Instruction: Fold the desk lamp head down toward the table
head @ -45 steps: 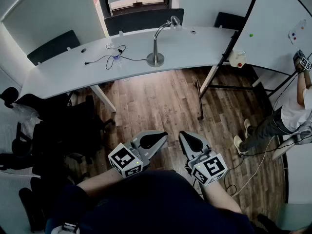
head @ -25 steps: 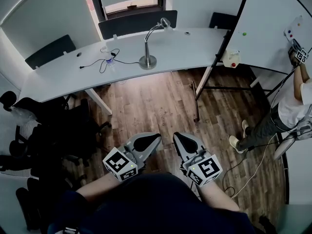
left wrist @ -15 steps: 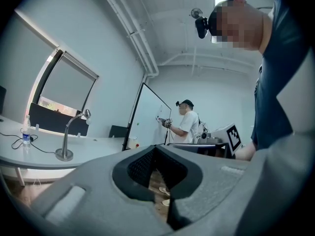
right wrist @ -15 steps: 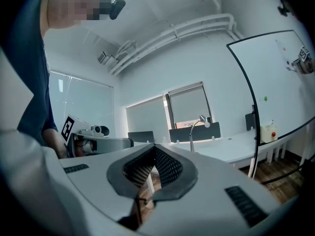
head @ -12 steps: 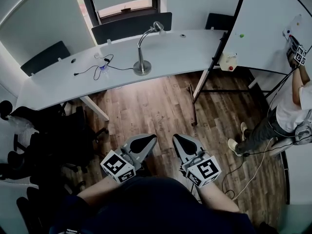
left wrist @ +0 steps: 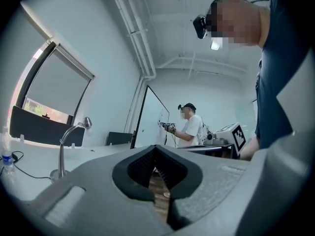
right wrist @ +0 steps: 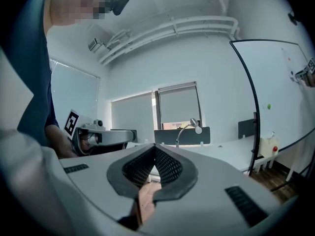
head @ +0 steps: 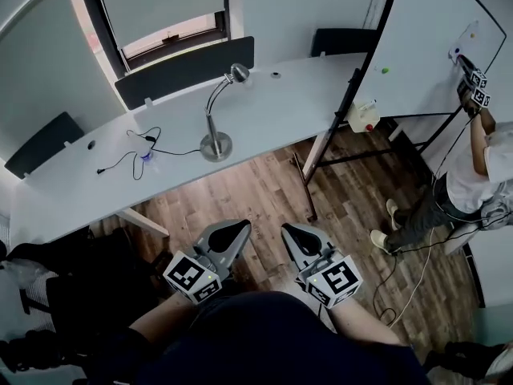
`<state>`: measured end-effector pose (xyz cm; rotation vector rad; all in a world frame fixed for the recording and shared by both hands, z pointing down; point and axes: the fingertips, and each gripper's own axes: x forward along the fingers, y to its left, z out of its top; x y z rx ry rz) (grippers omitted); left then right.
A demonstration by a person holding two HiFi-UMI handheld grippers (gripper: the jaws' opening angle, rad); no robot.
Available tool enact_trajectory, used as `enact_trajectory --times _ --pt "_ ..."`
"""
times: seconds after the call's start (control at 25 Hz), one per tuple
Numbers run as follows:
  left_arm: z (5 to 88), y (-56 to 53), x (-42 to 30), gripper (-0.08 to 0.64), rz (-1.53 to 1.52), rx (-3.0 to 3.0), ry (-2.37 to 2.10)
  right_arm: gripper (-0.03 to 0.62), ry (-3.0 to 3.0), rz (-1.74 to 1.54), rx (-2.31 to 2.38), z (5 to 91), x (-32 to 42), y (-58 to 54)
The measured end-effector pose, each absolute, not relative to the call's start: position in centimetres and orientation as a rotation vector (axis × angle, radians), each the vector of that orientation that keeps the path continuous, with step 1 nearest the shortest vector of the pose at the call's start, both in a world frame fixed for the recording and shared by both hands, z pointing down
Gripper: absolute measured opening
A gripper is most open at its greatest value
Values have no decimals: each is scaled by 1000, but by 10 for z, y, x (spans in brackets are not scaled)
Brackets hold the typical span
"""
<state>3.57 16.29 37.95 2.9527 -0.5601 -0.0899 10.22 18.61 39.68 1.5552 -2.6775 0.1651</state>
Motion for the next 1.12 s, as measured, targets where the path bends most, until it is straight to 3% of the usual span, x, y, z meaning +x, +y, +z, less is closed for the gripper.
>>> enact_trajectory --times 0.36,0.64,1.12 --pt "387 54 19 5 -78 2934 -497 9 -2570 121 1671 387 97 89" --pt "406 5 49 5 -51 2900 -538 10 -2595 135 1611 399 119 37" --pt "425 -73 54 5 20 2833 -902 11 -2750 16 1366 399 135 -58"
